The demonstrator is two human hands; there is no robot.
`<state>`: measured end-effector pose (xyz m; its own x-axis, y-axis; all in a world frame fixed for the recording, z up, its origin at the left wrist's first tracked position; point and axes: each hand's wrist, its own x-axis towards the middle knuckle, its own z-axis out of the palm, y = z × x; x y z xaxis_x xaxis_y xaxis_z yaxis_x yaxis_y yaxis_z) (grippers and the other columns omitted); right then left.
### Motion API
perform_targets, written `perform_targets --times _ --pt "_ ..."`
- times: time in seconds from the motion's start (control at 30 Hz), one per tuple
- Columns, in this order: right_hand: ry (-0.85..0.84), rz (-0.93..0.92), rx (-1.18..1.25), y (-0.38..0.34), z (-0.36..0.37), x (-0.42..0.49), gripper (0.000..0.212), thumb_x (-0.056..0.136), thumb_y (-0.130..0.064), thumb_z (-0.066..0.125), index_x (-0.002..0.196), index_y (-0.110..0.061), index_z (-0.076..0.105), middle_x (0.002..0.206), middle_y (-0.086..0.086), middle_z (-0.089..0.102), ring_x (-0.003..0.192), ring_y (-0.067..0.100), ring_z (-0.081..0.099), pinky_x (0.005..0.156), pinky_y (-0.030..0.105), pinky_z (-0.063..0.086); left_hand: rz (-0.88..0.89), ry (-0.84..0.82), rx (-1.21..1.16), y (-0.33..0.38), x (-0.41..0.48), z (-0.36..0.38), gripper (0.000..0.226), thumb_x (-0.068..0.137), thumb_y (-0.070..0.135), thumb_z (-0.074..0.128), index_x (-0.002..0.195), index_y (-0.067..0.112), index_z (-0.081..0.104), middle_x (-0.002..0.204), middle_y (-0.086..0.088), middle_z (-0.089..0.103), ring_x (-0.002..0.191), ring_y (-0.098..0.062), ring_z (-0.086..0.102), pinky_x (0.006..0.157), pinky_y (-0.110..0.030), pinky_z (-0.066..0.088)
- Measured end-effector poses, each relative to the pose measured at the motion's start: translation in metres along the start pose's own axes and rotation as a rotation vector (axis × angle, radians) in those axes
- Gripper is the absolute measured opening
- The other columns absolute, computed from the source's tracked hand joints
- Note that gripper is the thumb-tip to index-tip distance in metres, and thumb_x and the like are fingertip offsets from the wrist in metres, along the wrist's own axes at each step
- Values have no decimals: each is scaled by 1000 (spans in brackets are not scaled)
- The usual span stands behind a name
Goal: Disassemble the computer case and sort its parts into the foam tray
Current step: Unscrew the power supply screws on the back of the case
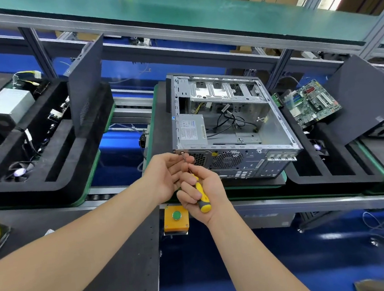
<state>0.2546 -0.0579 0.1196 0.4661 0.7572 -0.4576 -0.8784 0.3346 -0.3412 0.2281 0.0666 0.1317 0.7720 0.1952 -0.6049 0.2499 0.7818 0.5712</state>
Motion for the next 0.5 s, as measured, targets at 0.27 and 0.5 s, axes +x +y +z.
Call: perform_targets --times 0.27,0.5 --pt "458 -498 -1402 0 10 -6 35 98 -24 55 68 -13 68 63 4 68 62 19 61 62 40 54 -2 -14 106 3 -2 -3 29 92 16 63 118 8 72 110 -5 77 79 -16 73 69 -30 55" --pt "788 -712 -2177 10 25 -1 19 100 -28 49 105 -20 66 96 6 70 89 33 68 68 36 33 30 -11 155 -3 0 1 21 99 16 65 117 11 74 115 -4 76 122 -23 64 112 -41 45"
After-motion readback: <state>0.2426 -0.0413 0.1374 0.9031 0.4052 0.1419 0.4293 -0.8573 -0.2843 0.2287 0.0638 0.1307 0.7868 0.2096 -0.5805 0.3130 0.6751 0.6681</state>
